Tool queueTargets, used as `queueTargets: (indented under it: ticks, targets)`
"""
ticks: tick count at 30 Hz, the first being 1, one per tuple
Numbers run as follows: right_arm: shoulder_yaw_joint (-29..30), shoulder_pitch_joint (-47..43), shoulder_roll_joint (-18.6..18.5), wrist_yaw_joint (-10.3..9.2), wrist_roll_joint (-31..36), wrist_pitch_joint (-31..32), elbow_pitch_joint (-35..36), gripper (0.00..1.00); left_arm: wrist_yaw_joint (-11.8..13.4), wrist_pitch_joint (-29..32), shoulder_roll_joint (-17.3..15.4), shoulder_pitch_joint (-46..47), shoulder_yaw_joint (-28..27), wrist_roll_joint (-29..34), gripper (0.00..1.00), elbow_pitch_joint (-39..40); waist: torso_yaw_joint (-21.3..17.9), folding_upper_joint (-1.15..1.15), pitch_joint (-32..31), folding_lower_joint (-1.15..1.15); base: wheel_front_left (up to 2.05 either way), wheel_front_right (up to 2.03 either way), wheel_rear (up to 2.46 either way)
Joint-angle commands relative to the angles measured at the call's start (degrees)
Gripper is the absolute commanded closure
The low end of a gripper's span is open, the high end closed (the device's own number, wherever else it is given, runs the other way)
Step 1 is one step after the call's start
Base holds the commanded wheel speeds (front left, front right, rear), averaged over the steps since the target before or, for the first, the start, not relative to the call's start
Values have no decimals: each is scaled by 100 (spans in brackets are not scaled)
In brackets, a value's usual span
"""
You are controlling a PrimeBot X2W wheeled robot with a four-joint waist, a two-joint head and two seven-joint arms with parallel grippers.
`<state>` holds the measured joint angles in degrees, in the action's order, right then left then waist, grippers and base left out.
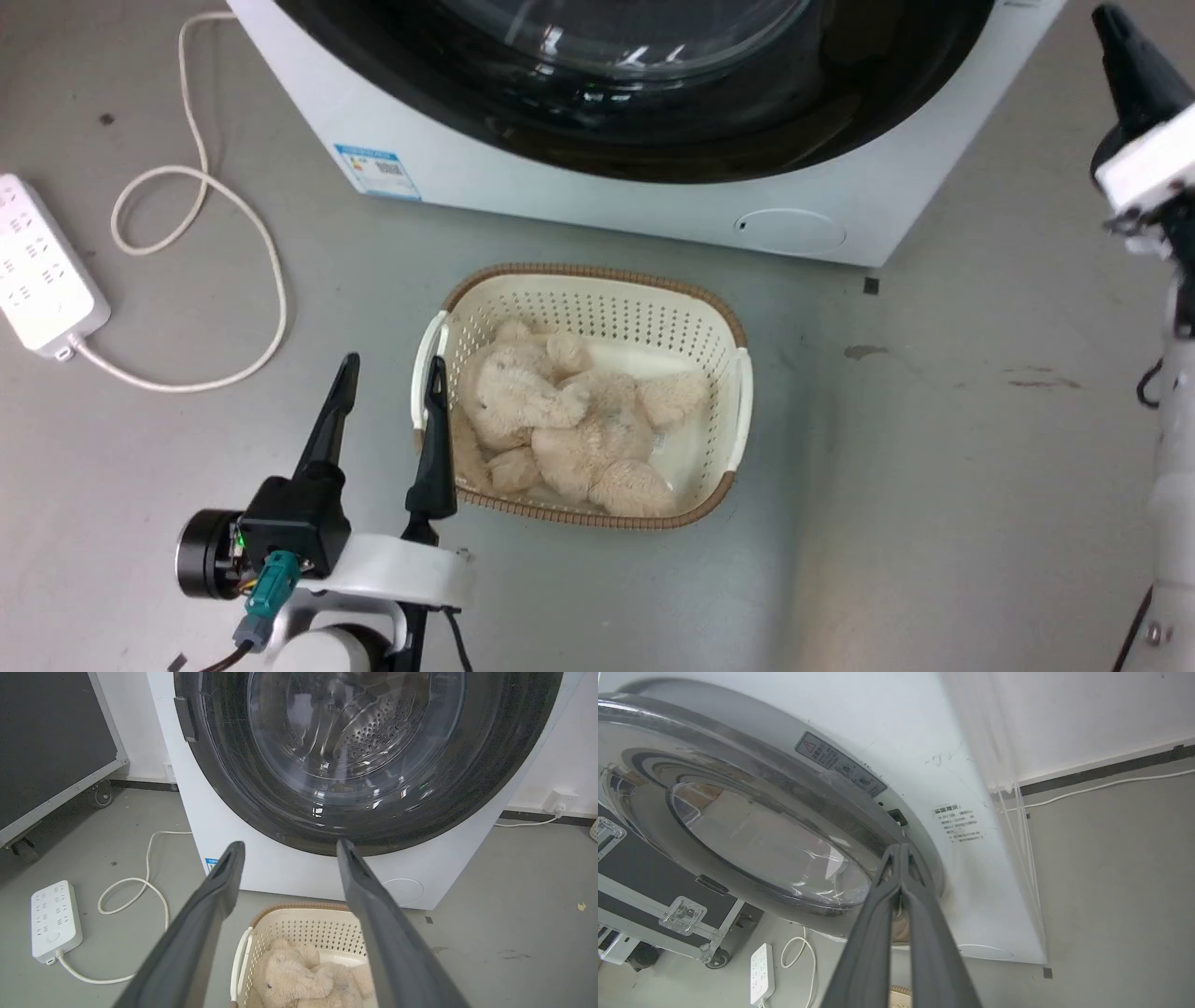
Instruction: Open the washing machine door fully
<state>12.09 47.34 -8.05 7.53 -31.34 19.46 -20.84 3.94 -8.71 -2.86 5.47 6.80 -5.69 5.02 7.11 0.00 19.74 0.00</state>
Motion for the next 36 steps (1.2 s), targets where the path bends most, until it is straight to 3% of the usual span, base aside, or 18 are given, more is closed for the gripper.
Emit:
queueTargets:
  ticks: [1,18,36]
  targets:
    - [74,295,-8,-1,-135,104,-144,100,39,-62,-2,125,34,-34,0,42,54,0,72,0,0,0,0]
    - [750,1942,-97,-2,-859,1306,-1370,100,137,-266,-2,377,219,-188,0,133,272,0,647,0,0,0,0]
    - [1318,2998,-219,-3,-1286,2381,-2289,100,246,-481,-2,661,514,-377,0,202,547,0,1031,0,0,0,0]
